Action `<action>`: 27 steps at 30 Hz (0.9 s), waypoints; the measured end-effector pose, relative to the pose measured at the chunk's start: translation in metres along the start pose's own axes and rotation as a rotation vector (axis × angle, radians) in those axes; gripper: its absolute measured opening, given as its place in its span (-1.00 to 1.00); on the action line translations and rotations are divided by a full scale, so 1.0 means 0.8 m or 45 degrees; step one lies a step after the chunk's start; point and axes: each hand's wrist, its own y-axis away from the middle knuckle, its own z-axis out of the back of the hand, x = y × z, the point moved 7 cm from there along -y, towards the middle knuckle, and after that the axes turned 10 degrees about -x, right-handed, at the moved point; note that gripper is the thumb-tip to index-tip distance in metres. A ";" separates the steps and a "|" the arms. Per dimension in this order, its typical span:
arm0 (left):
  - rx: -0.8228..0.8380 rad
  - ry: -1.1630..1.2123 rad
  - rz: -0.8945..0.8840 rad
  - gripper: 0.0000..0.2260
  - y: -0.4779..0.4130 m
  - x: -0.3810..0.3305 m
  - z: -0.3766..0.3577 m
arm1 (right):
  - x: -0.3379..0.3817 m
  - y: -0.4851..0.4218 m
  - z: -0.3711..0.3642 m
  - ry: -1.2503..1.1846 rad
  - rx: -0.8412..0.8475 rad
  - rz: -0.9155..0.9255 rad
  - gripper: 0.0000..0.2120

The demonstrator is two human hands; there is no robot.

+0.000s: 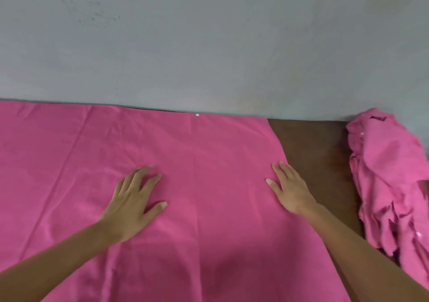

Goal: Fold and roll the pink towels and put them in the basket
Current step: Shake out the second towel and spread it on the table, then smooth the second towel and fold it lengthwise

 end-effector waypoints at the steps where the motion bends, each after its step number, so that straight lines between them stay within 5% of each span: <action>1: 0.010 0.013 -0.053 -0.30 -0.007 -0.015 -0.005 | -0.007 0.015 0.001 -0.009 -0.019 -0.015 -0.19; 5: 0.090 0.040 -0.245 -0.31 -0.030 -0.074 -0.028 | -0.036 0.072 -0.002 -0.019 -0.078 -0.073 -0.29; 10: 0.192 0.082 -0.442 -0.26 -0.048 -0.144 -0.052 | -0.072 0.145 -0.011 -0.012 -0.127 -0.163 -0.07; 23: 0.300 0.125 -0.766 -0.23 -0.078 -0.306 -0.087 | -0.130 0.306 -0.013 -0.173 -0.405 -0.420 -0.33; 27: 0.284 0.087 -0.836 -0.38 -0.099 -0.356 -0.101 | -0.140 0.335 -0.018 -0.272 -0.529 -0.493 -0.37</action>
